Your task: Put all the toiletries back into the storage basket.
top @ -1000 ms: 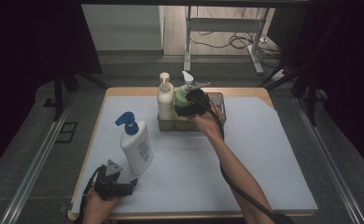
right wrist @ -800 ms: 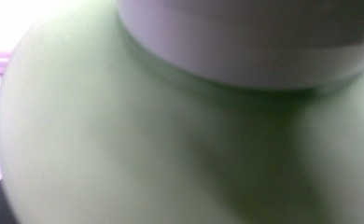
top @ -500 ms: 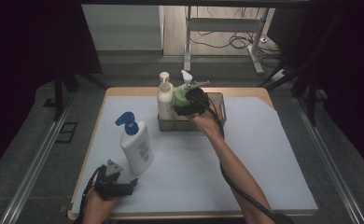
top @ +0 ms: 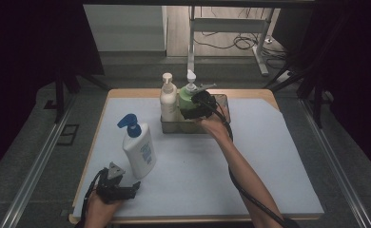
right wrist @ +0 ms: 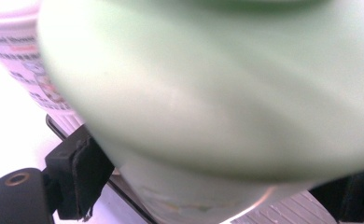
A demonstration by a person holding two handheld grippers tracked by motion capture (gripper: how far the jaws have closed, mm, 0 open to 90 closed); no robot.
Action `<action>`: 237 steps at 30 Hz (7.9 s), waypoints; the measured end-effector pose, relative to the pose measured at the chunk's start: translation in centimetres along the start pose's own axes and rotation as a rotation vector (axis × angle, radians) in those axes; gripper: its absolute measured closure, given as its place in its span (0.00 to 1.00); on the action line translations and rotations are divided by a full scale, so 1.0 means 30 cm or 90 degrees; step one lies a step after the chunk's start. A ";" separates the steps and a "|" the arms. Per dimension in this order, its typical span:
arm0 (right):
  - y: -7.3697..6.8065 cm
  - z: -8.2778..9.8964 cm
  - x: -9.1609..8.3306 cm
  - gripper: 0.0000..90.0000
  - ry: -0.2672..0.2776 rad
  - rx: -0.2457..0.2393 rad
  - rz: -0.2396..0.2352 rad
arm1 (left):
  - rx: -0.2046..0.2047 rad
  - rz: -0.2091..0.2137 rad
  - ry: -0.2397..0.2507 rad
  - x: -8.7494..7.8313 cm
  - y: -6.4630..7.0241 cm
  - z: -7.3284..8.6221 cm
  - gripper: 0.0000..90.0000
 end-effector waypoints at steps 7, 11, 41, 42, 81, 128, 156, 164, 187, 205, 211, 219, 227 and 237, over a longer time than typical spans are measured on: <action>0.003 0.022 -0.081 0.17 0.022 0.002 -0.011 | 0.000 0.000 0.000 0.000 0.000 0.000 0.13; 0.012 0.037 -0.113 0.23 0.025 0.002 -0.011 | 0.000 0.001 0.001 0.000 0.001 0.000 0.13; 0.149 0.116 0.028 0.98 -0.021 0.077 0.051 | 0.000 0.000 0.000 0.000 0.000 0.000 0.13; 0.145 0.117 0.034 0.99 -0.022 0.077 0.049 | 0.000 0.000 0.000 0.000 0.000 0.000 0.13; 0.060 0.169 -0.208 0.38 0.018 0.003 -0.024 | -0.001 0.006 -0.014 -0.019 -0.031 0.003 0.17; -0.042 0.537 -0.515 0.00 -0.014 -0.017 -0.052 | -0.005 -0.008 -0.001 -0.025 -0.074 0.023 0.14; -0.033 0.824 -0.447 0.00 -0.082 0.013 -0.028 | -0.040 -0.035 0.000 -0.023 -0.146 -0.035 0.16; -0.033 0.824 -0.447 0.00 -0.080 0.011 -0.028 | -0.035 -0.008 -0.015 0.024 -0.155 -0.063 0.59; -0.033 0.824 -0.447 0.00 -0.079 0.012 -0.028 | -0.041 0.083 0.008 0.094 -0.102 -0.157 1.00; -0.033 0.825 -0.447 0.00 -0.080 0.012 -0.028 | -0.028 0.099 -0.007 0.118 -0.026 -0.167 1.00; -0.033 0.825 -0.447 0.00 -0.080 0.012 -0.028 | -0.026 0.105 -0.007 0.128 0.015 -0.182 1.00; -0.033 0.825 -0.447 0.00 -0.079 0.011 -0.028 | -0.017 0.121 -0.005 0.148 0.074 -0.206 1.00; -0.033 0.825 -0.447 0.00 -0.079 0.011 -0.027 | -0.005 0.131 -0.003 0.163 0.131 -0.228 1.00; -0.033 0.825 -0.447 0.00 -0.079 0.011 -0.027 | 0.017 0.134 -0.023 0.121 0.146 -0.191 1.00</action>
Point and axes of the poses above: each handheld gripper's, and its own axes: x roughly forward along the jaws, z roughly out of its underside, y roughly to its right, the point moved 6 cm from there along x, roughly forward along the jaws, and after that the axes turned 6 degrees about -z, right-handed, at the moved point
